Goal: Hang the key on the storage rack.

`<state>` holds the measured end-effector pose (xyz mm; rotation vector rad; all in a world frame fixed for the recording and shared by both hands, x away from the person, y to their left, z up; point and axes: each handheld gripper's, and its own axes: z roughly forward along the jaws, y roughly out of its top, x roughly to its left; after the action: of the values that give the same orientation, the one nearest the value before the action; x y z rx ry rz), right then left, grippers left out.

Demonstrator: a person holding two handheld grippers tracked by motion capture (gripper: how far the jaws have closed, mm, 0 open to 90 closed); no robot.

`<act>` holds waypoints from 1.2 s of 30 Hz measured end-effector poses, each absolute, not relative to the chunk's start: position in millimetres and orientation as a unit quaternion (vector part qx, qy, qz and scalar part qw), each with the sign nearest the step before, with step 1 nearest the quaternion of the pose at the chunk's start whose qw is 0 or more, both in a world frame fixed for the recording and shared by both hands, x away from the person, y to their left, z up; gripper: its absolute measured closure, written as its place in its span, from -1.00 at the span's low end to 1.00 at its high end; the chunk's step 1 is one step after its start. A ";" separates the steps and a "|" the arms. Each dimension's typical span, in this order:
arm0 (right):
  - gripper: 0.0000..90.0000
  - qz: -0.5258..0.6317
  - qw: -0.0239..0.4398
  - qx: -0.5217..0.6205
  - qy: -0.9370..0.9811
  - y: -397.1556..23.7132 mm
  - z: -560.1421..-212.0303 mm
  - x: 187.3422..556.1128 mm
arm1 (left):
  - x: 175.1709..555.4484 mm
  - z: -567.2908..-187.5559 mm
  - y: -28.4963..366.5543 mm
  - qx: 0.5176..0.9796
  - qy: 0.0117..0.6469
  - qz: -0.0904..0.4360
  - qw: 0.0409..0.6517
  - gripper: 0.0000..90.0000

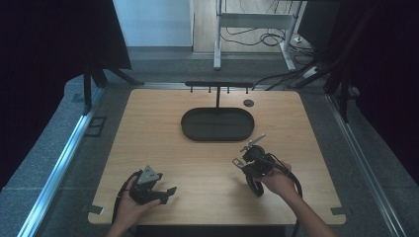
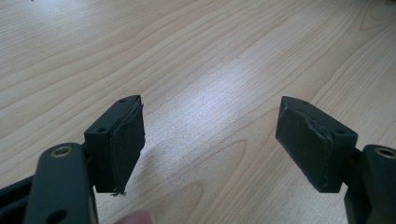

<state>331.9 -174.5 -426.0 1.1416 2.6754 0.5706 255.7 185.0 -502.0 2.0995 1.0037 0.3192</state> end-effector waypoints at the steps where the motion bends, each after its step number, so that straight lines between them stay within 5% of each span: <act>1: 0.79 0.192 0.089 0.384 0.899 -174.5 -426.0 331.9 | 255.7 -502.0 185.0 0.825 0.394 0.125 0.386 -0.46; 36: 0.79 0.305 0.144 0.390 0.857 -198.2 -380.2 322.6 | 256.2 -503.3 185.1 0.825 0.396 0.124 0.383 -0.46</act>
<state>322.6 -198.2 -380.2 1.1251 2.4700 0.8789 256.2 185.1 -503.3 2.1045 1.0091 0.3156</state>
